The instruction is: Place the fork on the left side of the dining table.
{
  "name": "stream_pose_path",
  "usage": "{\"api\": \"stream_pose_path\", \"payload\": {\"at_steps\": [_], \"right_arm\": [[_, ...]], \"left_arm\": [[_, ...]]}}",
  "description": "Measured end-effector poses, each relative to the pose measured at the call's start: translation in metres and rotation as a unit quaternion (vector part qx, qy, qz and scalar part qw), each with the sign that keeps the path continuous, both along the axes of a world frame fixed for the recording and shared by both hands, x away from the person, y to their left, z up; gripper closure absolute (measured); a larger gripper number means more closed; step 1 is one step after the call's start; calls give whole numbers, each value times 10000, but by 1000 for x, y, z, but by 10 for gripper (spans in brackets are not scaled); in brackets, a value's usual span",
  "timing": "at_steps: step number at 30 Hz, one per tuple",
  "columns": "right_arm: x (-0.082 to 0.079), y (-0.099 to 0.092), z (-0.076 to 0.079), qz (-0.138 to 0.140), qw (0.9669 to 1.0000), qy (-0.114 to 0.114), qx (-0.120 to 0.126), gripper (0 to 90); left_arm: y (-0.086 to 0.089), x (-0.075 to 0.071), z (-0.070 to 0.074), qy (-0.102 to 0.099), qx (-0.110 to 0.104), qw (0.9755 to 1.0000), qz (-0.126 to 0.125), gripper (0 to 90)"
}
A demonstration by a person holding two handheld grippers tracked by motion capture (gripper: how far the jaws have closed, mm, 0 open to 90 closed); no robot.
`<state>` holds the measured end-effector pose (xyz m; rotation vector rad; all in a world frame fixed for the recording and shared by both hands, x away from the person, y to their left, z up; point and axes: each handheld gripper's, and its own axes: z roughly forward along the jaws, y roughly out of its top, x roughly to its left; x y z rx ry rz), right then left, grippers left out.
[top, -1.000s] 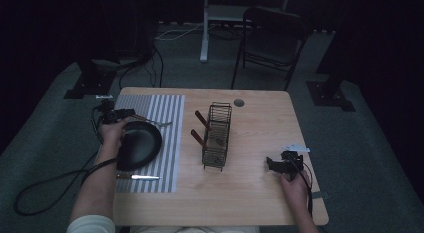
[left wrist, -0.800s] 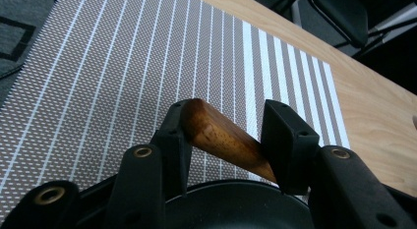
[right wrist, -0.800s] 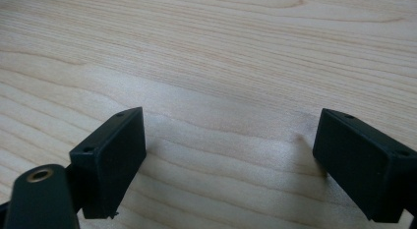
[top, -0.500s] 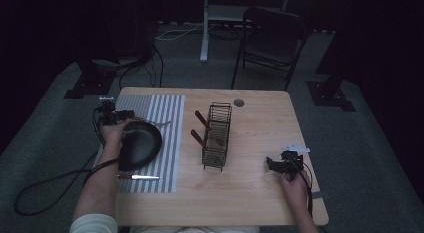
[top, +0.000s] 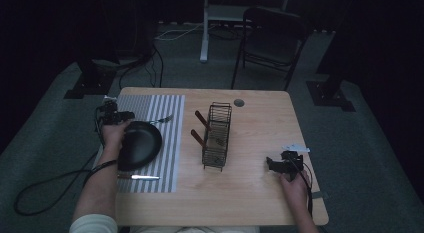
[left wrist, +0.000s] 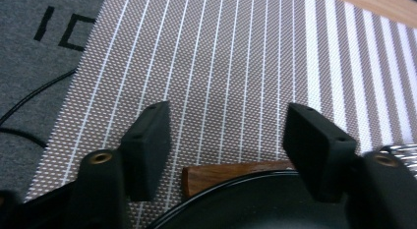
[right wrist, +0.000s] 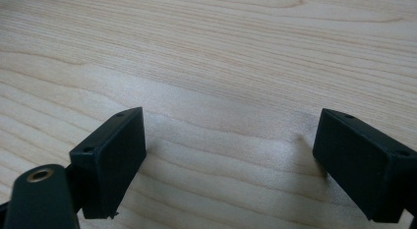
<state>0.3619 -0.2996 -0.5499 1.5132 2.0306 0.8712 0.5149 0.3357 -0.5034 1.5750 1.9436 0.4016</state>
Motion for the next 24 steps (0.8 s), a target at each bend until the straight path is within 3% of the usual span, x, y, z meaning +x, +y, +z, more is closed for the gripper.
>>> {"api": "stream_pose_path", "payload": {"at_steps": [2,4,8,11,13,14,17,24], "right_arm": [[0,0,0,0,10000,0,0,122],[0,0,0,0,10000,1,0,122],[0,0,0,-1,10000,1,1,122],[0,0,0,0,10000,-1,-1,122],[0,0,0,-1,10000,0,0,122],[0,0,0,0,10000,0,1,122],[0,0,0,0,10000,0,0,122],[0,0,0,0,10000,0,0,122]], "left_arm": [[0,-1,2,45,-70,10000,-26,292],[1,-1,3,166,-18,9999,42,227],[0,-5,5,171,111,9998,65,153],[-5,-8,8,94,151,9998,-6,144],[-10,-10,9,84,45,9997,-211,144],[-14,-11,11,-14,-52,9995,-295,144],[-28,-12,17,-126,-105,9982,-579,144],[-54,-6,20,-93,105,9956,-926,144]]}}
